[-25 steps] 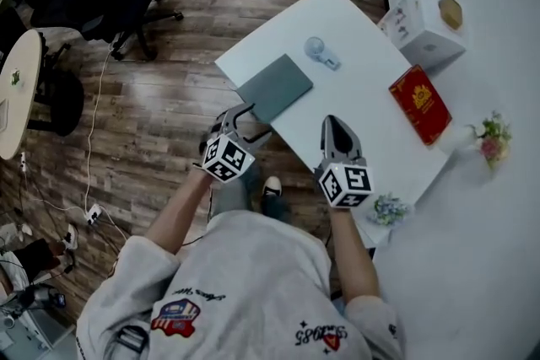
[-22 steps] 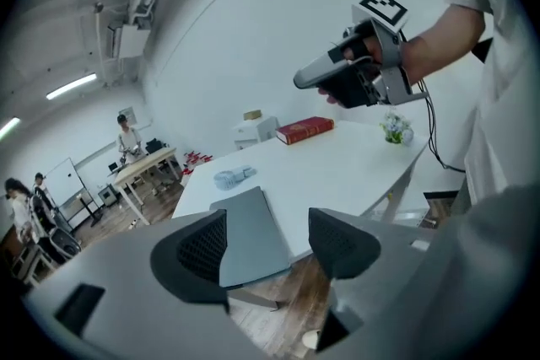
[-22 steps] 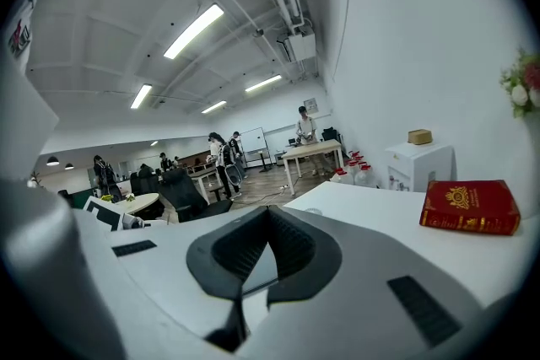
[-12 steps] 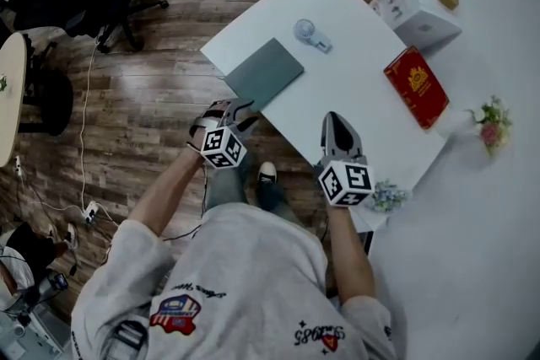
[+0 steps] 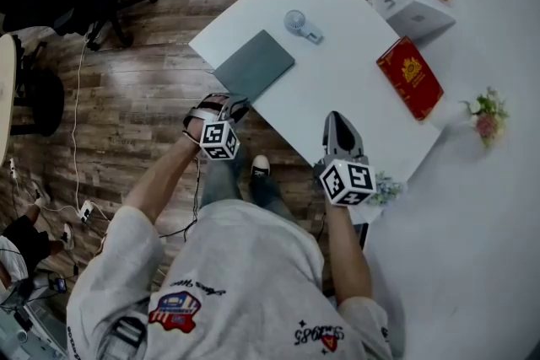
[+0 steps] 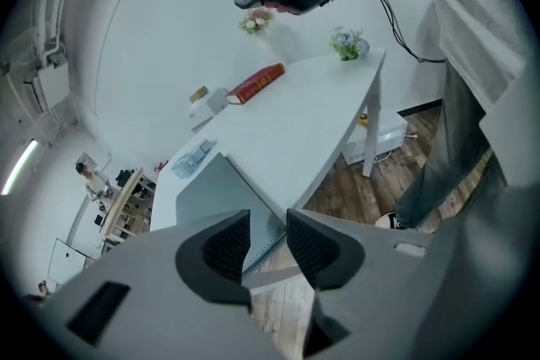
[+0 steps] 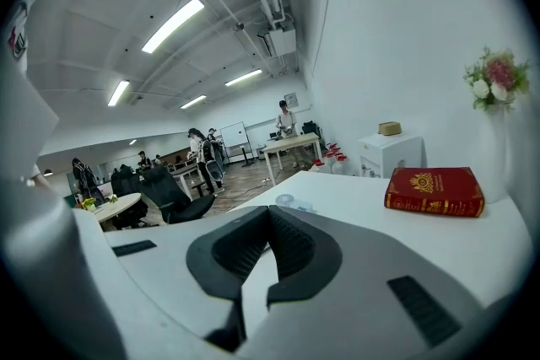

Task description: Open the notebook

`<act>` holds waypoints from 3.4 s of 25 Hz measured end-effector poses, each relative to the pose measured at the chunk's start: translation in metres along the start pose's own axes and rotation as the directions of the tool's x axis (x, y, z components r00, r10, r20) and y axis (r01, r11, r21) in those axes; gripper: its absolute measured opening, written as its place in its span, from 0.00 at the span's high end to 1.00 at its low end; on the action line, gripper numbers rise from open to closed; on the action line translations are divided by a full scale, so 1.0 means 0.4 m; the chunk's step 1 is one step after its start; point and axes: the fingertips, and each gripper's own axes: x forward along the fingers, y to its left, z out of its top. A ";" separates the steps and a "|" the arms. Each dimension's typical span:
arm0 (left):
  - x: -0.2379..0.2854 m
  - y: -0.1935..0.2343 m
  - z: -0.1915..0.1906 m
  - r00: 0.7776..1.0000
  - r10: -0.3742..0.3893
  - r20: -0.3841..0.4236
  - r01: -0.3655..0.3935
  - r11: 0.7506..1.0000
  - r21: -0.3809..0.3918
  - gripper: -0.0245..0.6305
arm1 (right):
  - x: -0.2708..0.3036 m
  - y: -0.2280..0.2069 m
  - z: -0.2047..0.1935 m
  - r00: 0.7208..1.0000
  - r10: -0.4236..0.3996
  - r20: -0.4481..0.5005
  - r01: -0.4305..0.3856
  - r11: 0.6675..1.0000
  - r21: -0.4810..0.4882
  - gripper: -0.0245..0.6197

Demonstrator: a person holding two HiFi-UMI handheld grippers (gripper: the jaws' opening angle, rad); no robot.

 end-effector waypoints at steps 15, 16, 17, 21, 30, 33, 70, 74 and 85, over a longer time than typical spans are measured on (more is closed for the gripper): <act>0.045 -0.013 -0.025 0.996 -0.065 -0.062 0.064 0.998 -0.025 0.84 | -0.018 -0.033 -0.005 1.000 -0.026 -0.003 0.026 0.999 0.018 0.97; 0.043 -0.012 -0.024 0.996 -0.076 -0.054 0.074 0.996 -0.041 0.85 | -0.017 -0.032 -0.005 1.000 -0.025 -0.004 0.025 1.000 0.018 0.97; 0.039 -0.010 -0.021 0.995 -0.085 -0.044 0.083 0.995 -0.054 0.86 | -0.016 -0.031 -0.005 1.000 -0.025 -0.004 0.025 1.000 0.017 0.97; 0.017 0.007 -0.009 0.995 -0.096 0.006 0.096 0.989 -0.111 0.90 | -0.008 -0.021 0.001 1.000 -0.019 -0.004 0.019 1.000 0.017 0.97; -0.059 0.084 0.023 0.988 -0.025 0.152 0.065 0.962 -0.264 0.93 | 0.006 0.006 0.015 1.000 -0.005 0.002 0.005 1.000 0.005 0.97; -0.085 0.112 0.023 0.982 0.005 0.189 0.060 0.940 -0.337 0.93 | 0.015 0.018 0.020 1.000 -0.001 0.003 0.001 1.000 0.002 0.97; -0.250 0.426 -0.155 0.911 0.267 0.313 0.055 0.676 -0.735 0.93 | 0.242 0.170 0.091 1.000 0.026 0.005 -0.026 1.000 -0.018 0.97; -0.253 0.469 -0.201 0.911 0.283 0.300 0.037 0.667 -0.744 0.93 | 0.277 0.180 0.096 1.000 0.021 0.006 -0.021 1.000 -0.016 0.97; -0.219 0.564 -0.360 0.927 0.289 0.238 0.034 0.568 -0.822 0.93 | 0.390 0.229 0.111 1.000 0.006 -0.005 -0.006 1.000 0.000 0.97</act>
